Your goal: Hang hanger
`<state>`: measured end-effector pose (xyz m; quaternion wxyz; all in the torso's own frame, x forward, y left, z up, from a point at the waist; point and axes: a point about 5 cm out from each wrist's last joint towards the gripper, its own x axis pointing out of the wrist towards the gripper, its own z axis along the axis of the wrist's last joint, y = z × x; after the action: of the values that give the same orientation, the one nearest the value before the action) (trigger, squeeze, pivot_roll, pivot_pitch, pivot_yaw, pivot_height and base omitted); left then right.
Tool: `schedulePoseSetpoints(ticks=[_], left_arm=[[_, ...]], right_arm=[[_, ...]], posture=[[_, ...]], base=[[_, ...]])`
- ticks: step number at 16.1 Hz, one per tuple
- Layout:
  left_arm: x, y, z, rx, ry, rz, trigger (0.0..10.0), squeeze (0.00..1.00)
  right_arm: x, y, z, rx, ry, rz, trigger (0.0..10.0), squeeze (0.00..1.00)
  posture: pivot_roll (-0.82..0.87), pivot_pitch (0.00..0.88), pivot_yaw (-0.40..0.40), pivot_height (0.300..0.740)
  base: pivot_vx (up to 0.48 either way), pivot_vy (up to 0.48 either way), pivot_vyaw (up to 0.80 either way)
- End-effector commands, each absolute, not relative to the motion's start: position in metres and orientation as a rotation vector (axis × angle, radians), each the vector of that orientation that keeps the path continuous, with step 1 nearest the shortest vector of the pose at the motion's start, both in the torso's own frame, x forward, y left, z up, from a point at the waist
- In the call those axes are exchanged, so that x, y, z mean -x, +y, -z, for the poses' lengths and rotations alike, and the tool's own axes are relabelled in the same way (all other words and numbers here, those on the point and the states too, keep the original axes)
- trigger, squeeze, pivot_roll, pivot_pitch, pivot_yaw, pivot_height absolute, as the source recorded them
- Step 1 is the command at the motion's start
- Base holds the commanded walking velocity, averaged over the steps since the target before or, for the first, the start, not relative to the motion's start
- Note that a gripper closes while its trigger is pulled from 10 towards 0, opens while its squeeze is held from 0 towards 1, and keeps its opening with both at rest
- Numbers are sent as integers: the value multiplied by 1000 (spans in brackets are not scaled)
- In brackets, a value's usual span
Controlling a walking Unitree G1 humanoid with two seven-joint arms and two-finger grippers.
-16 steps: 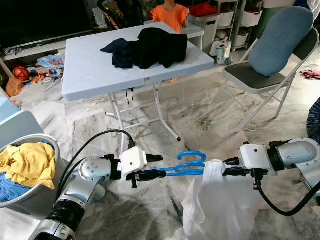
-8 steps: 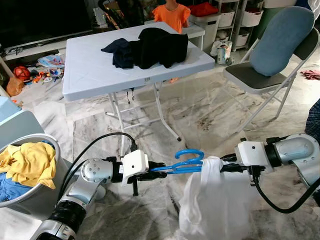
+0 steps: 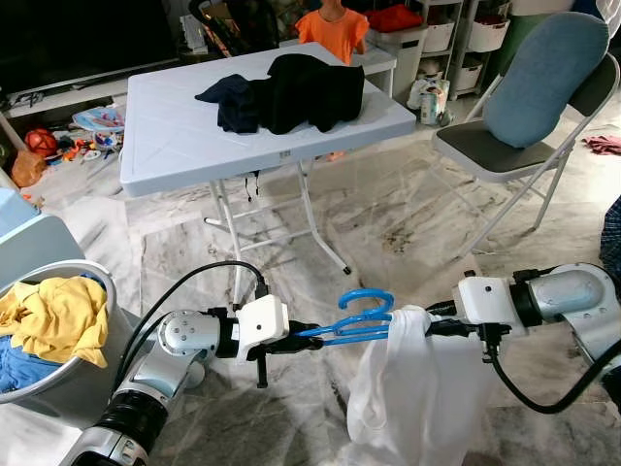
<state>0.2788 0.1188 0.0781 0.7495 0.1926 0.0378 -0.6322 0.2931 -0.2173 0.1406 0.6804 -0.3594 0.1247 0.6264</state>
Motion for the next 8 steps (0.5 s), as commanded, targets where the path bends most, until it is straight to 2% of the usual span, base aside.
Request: schedulePoseSetpoints(ticks=[1,2,4,8], left_arm=[[-282,117,-81,-415,72,1358,0,0],[-282,118,-78,-374,69,1312,0,0],[-280,119,-75,-300,68,1252,0,0],[-282,127,-76,-191,57,1122,0,0]], right_arm=[[-303,-209,-152,839,188,-1359,10000,0],[-307,-204,-150,785,205,-1343,10000,1000],[-308,-197,-146,794,206,-1346,10000,1000],[-322,-187,-144,931,158,-1287,10000,1000]], posture=[[-190,0,72,740],[-190,0,71,740],[-183,0,62,740],[-161,0,41,740]], base=[[0,0,0],[0,0,0],[0,0,0],[0,0,0]])
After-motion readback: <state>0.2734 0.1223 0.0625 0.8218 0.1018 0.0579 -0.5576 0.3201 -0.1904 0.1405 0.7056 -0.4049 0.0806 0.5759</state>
